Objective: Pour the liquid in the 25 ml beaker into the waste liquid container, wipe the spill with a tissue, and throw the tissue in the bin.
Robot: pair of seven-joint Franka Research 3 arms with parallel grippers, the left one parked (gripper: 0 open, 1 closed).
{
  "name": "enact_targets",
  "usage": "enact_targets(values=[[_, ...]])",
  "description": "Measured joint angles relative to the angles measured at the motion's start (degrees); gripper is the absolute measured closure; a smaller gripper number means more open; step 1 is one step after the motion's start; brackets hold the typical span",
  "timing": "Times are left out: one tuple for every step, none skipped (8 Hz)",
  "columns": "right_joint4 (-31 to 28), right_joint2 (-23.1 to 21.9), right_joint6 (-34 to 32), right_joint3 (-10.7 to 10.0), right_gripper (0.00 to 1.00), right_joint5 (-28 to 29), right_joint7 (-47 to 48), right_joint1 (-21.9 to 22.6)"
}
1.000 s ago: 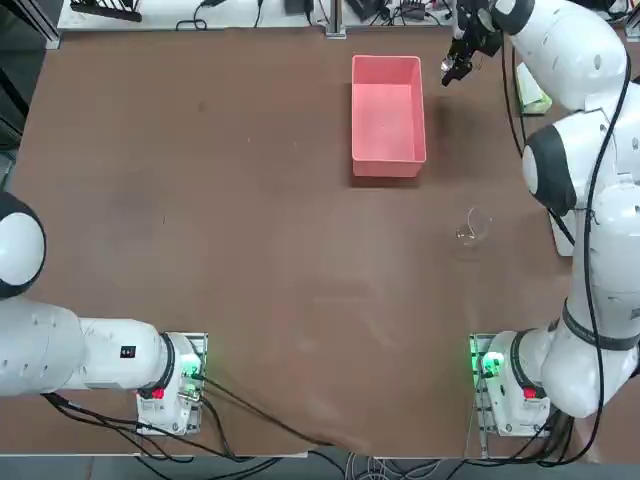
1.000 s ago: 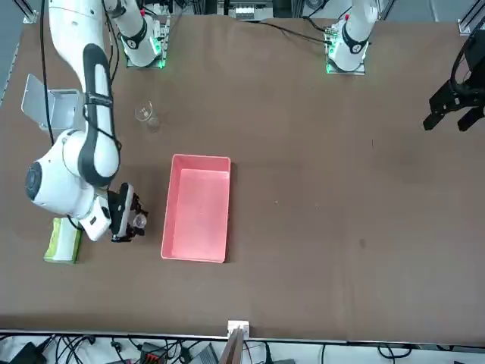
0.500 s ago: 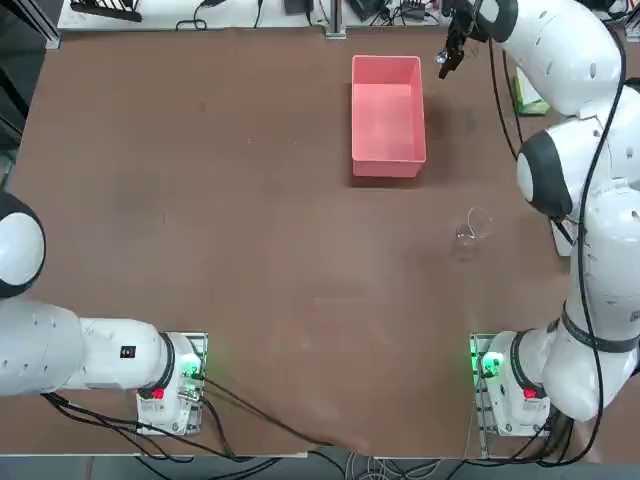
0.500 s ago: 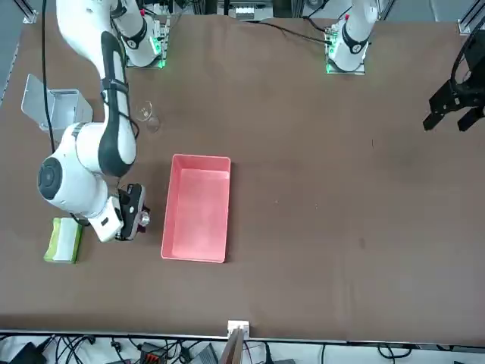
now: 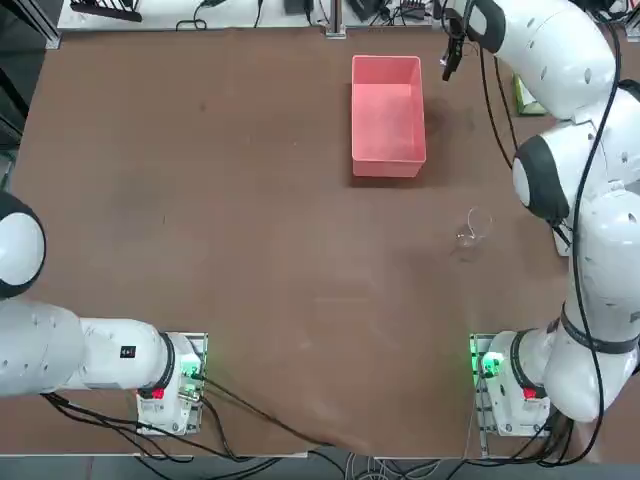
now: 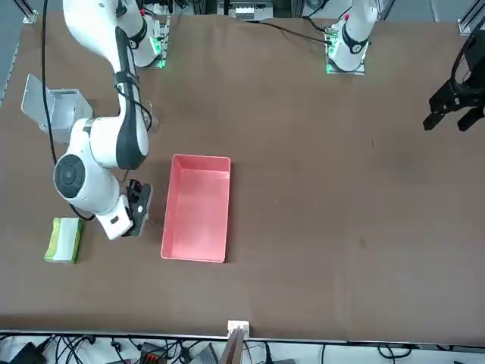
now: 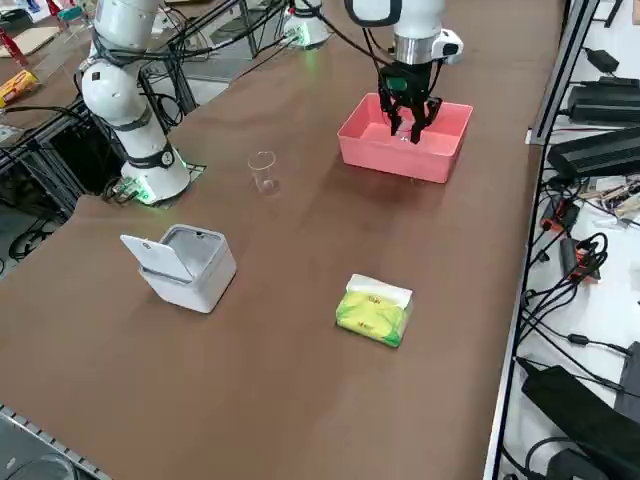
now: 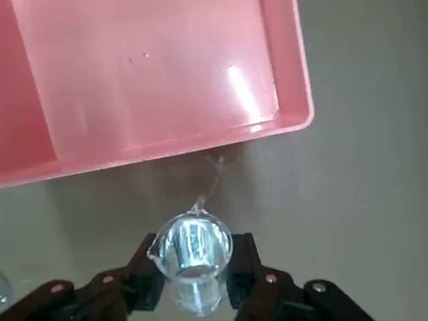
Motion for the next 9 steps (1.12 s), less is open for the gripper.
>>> enact_targets(values=[[2.71, 0.76, -2.24, 0.0, 0.51, -0.77, 1.67, 0.26], [5.37, 1.57, -3.68, 0.01, 0.51, -1.16, 3.68, 0.55], [7.1, 2.25, -4.32, 0.03, 0.51, -1.23, 5.45, 1.0], [8.05, 2.88, -4.56, 0.03, 0.51, -1.24, 6.72, 1.57], [8.47, 3.45, -4.58, 0.03, 0.51, -1.26, 7.7, 2.11], [8.83, 3.95, -4.58, 0.04, 0.51, -1.26, 8.27, 2.56], [9.1, 4.32, -4.58, 0.04, 0.51, -1.27, 8.61, 2.91], [9.34, 4.51, -4.59, 0.03, 0.51, -1.33, 8.98, 3.21], [9.58, 4.62, -4.72, 0.03, 0.51, -2.14, 9.73, 3.61]])
